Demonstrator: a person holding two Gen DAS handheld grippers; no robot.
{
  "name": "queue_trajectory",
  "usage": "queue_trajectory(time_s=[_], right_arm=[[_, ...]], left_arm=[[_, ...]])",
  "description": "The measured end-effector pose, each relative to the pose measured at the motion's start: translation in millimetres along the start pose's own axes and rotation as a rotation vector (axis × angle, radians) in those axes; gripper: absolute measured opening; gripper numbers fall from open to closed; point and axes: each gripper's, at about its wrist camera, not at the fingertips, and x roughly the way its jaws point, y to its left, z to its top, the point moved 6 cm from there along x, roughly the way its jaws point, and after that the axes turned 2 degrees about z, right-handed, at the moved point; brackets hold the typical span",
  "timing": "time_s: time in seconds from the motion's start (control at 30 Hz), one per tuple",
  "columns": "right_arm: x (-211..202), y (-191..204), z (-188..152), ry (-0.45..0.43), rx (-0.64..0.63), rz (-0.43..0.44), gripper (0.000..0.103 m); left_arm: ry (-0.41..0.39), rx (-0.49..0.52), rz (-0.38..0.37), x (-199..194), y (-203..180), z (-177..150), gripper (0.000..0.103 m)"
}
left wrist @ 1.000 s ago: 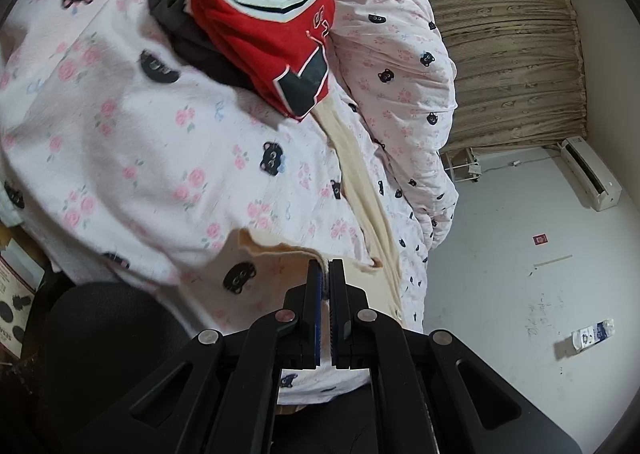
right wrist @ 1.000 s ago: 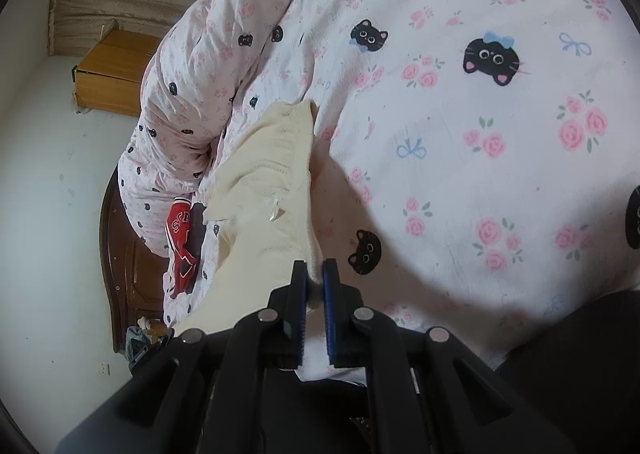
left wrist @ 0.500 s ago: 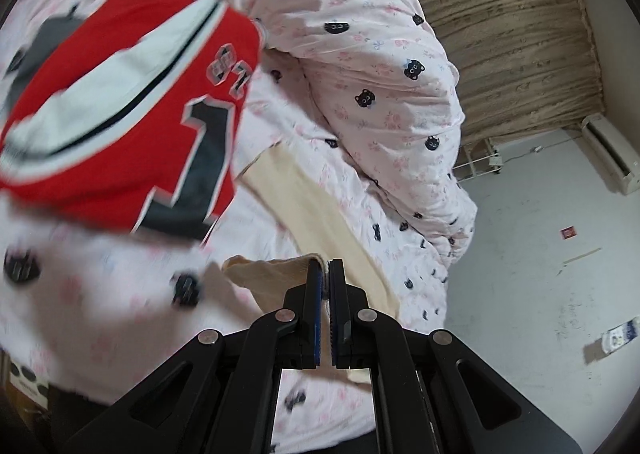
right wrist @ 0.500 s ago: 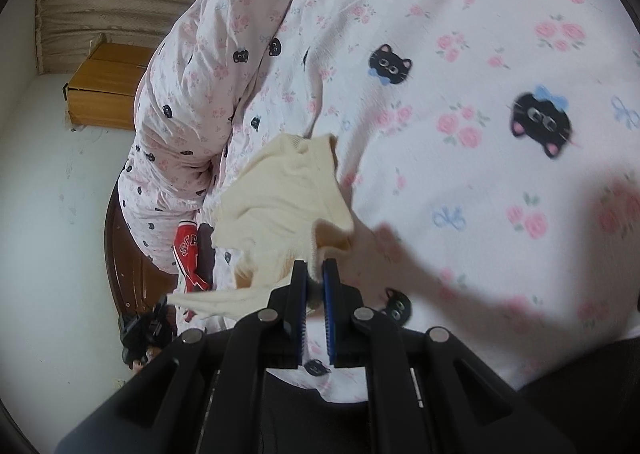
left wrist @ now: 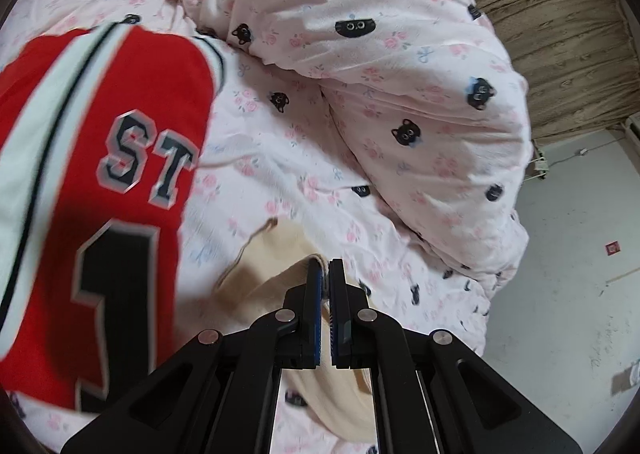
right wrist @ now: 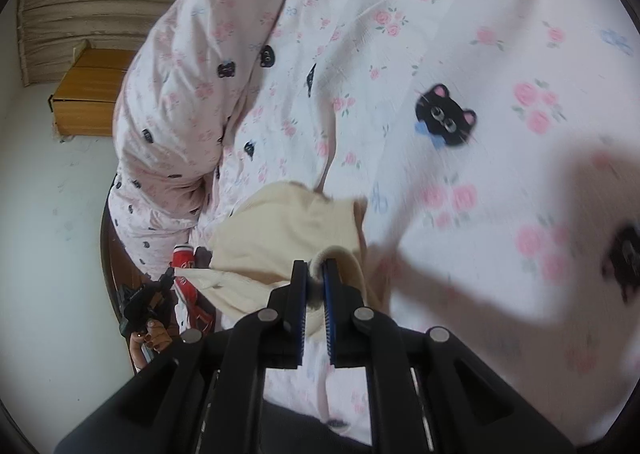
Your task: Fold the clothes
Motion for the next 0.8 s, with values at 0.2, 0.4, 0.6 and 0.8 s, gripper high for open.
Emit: queue_trajectory(time_s=[0.2,0.4,0.6,0.8], right_arm=[[25,-6,23,0.017,0.019,-0.019,0.009],[38,-12,40,0.017,0.031,-0.035,0.012],[42,-18,55,-0.021,0.022,-0.047,0.019],[33,-12,59,-0.064,-0.053,-0.070,0.035]], left_arm=[[0.011,-0.010,0.044,30,-4,16,0.002],[0.014,-0.011,0.123,50,6,20,0.002],[-0.030,-0.047,0.176,55,28,21,0.002],[-0.129,-0.026,0.180,35,26,21,0.002]])
